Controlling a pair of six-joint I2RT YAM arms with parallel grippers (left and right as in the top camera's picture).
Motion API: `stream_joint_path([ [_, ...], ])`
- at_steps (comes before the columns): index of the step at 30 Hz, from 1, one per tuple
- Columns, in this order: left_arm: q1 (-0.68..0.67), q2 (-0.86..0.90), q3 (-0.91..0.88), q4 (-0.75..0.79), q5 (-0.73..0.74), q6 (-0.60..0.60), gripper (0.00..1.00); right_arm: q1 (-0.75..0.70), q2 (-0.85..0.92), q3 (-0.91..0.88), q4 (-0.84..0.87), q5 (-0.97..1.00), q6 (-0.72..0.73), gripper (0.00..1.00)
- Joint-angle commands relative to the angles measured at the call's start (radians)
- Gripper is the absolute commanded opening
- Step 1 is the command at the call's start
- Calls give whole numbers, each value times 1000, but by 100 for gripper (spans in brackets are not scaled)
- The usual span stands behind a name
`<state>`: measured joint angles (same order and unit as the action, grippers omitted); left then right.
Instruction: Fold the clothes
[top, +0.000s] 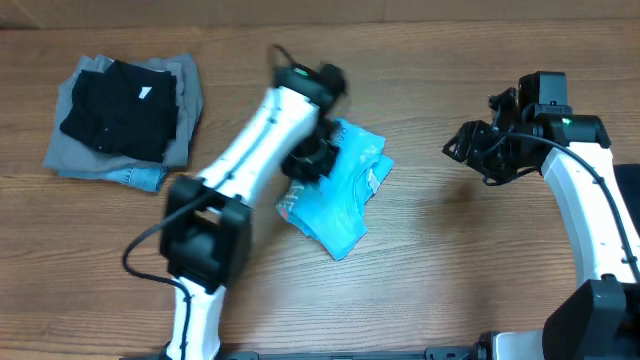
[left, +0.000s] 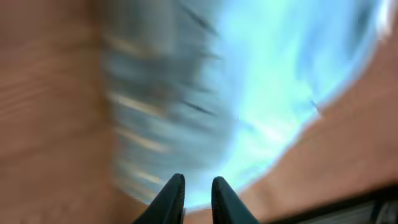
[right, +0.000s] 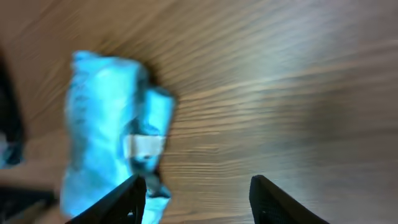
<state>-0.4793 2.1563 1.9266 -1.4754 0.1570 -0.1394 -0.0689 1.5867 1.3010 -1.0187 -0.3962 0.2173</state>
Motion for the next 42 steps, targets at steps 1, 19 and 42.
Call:
stream_joint_path([
  [1, 68, -20, -97, 77, 160, 143, 18, 40, -8, 0, 19, -129, -93, 58],
  [19, 311, -68, -524, 284, 188, 121, 16, 342, 79, -257, 409, -175, 19, 55],
  [42, 288, 97, -389, 533, 561, 268, 84, 428, 203, -257, 446, -109, 330, 20],
])
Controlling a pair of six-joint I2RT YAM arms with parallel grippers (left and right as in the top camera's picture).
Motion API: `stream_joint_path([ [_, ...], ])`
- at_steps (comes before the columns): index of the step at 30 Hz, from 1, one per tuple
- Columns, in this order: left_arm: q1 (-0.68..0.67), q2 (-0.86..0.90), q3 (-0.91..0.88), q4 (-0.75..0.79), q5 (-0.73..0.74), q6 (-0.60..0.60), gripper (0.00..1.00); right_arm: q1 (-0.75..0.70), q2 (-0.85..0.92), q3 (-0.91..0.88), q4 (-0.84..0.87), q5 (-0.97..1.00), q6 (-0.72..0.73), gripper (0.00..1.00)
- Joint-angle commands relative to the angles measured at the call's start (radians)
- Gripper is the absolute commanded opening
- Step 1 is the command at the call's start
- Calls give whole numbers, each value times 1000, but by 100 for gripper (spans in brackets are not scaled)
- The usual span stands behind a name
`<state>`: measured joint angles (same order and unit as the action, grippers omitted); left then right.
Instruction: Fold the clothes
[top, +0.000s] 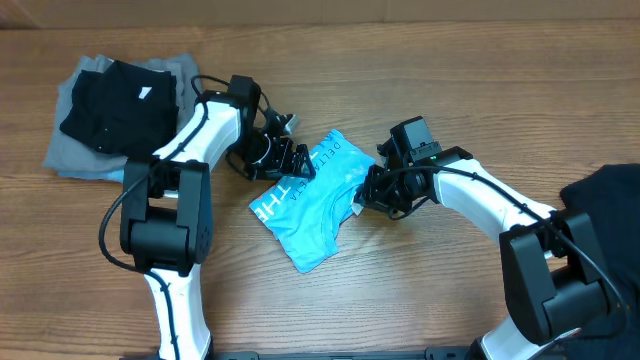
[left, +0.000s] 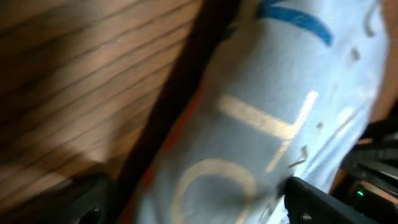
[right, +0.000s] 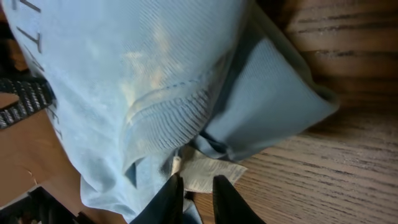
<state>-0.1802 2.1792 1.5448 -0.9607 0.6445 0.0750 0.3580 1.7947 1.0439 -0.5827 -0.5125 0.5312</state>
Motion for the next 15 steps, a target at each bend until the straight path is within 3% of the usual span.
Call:
stream_joint_path([
  [1, -12, 77, -7, 20, 87, 56, 78, 1, -5, 0, 10, 7, 16, 20],
  [4, -20, 77, -6, 16, 146, 84, 54, 1, -5, 0, 10, 23, 15, 20],
  [8, -40, 77, -7, 15, 213, 140, 38, -4, -5, 0, 2, 44, 6, 20],
  [13, -50, 77, -6, -16, 296, 254, 4, -35, -6, 1, -39, 40, -22, 20],
  [15, -47, 77, -6, -39, 333, 313, 4, -56, -14, 2, -68, 40, -46, 18],
])
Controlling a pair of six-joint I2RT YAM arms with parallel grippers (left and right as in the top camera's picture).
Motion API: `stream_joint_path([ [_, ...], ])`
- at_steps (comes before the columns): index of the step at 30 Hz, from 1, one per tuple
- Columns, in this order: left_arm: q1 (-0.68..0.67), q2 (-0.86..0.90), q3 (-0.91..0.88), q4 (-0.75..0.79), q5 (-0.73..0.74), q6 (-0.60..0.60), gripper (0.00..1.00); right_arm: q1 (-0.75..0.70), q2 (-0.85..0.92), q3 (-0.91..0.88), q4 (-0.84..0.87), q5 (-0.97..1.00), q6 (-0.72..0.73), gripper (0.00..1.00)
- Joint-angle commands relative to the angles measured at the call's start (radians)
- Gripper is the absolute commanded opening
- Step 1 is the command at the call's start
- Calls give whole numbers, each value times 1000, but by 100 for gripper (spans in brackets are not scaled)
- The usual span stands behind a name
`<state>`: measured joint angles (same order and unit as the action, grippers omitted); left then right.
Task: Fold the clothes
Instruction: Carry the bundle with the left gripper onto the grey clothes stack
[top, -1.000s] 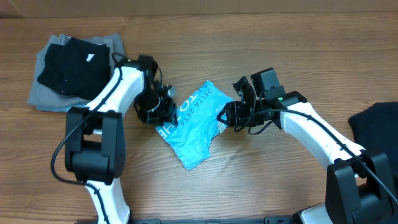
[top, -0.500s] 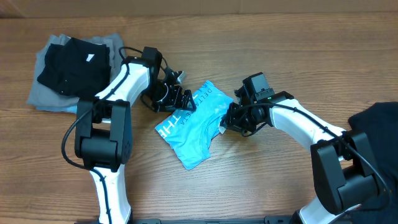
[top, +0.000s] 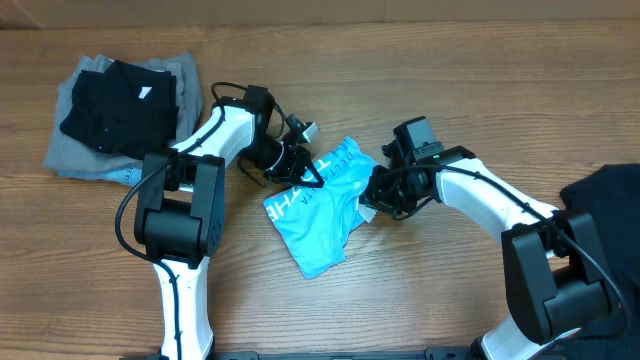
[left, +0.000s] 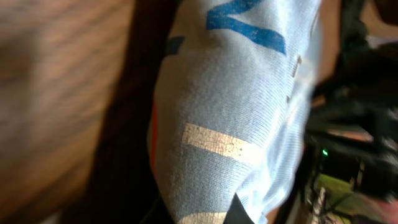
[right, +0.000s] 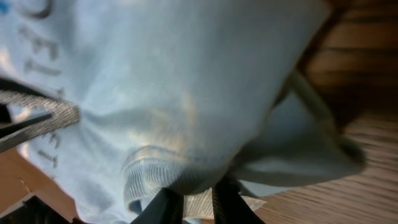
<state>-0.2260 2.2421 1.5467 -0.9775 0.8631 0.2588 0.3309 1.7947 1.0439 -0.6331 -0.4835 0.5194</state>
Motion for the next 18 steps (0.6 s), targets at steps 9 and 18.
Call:
stream_joint_path([
  [9, 202, 13, 277, -227, 372, 145, 4, -169, -179, 5, -148, 16, -109, 18],
  [18, 564, 12, 742, -68, 243, -499, 4, -181, -211, 5, -192, 15, -108, 18],
])
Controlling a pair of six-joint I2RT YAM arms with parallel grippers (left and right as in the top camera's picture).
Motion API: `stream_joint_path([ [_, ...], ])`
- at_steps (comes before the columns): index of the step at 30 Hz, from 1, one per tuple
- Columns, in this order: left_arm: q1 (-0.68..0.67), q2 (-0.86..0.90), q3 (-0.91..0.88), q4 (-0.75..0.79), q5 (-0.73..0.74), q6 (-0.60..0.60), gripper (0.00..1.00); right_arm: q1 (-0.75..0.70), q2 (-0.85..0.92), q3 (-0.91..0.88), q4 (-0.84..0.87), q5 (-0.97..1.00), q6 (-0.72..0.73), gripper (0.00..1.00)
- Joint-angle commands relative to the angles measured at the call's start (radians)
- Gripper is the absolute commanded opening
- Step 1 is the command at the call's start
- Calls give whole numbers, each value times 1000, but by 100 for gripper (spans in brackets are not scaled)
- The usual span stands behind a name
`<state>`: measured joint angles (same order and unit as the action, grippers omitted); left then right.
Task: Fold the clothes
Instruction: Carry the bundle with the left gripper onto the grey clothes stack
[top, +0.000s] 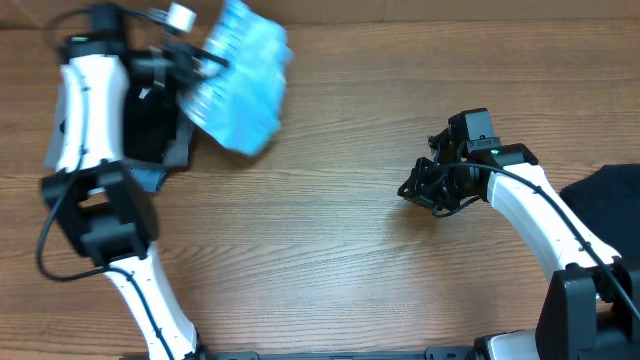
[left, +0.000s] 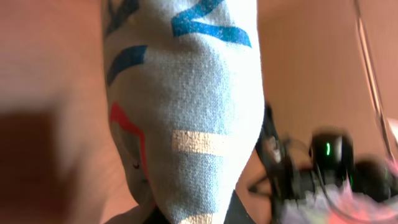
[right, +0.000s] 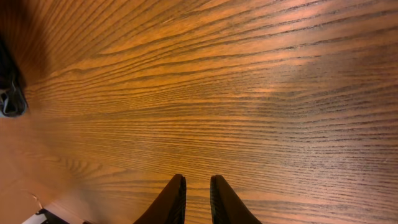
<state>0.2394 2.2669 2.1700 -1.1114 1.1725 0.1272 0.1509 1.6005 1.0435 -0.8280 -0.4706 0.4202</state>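
A light blue shirt (top: 240, 85) with printed letters hangs bunched and blurred at the far left, above the table. My left gripper (top: 190, 62) is shut on it, beside the stack of folded clothes (top: 150, 135), which is black on top with grey beneath. In the left wrist view the blue shirt (left: 186, 93) fills the middle and runs down into the jaws at the bottom edge. My right gripper (top: 413, 190) is right of centre, low over bare wood. In its own view the right gripper (right: 196, 199) is shut with nothing between the fingers.
A black garment (top: 600, 195) lies at the right edge of the wooden table (top: 330, 250). The left arm (top: 85, 100) covers part of the folded stack. The right arm (left: 311, 168) shows blurred in the left wrist view.
The blue shirt has gone from the table's middle to the far left by the folded stack, still in my left gripper. My right gripper has let go of it and now sits over bare wood.
The left gripper was first over the crumpled blue shirt in mid-table, with the right gripper open and well apart. Later both grippers were at the shirt's opposite ends, then both shut on it. Now only the left holds it, near the stack.
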Motion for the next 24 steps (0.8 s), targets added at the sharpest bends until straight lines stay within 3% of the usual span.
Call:
stream_joint_path([
  [1, 121, -13, 142, 83, -100, -426, 4, -1, -17, 5, 3, 2, -9, 18],
  [2, 162, -16, 178, 127, -164, -581, 4, -1, -17, 5, 3, 2, -8, 18],
  [4, 210, -21, 189, 236, -174, -771, 4, -1, -17, 5, 3, 2, -4, 18],
  [7, 263, -21, 188, 296, -260, -922, 4, -1, -17, 5, 4, 2, -1, 18],
  [12, 289, -17, 163, 267, -311, -880, 4, -1, -17, 5, 14, 6, -1, 18],
  [15, 289, -17, 159, 149, -370, -838, 4, -1, -17, 5, 22, 6, -1, 19],
  [18, 277, -24, 160, 195, -280, -875, 4, -1, -17, 5, 32, 6, -1, 19],
  [24, 231, -110, 163, 225, -334, -938, 4, -1, -17, 5, 22, 6, -2, 19],
])
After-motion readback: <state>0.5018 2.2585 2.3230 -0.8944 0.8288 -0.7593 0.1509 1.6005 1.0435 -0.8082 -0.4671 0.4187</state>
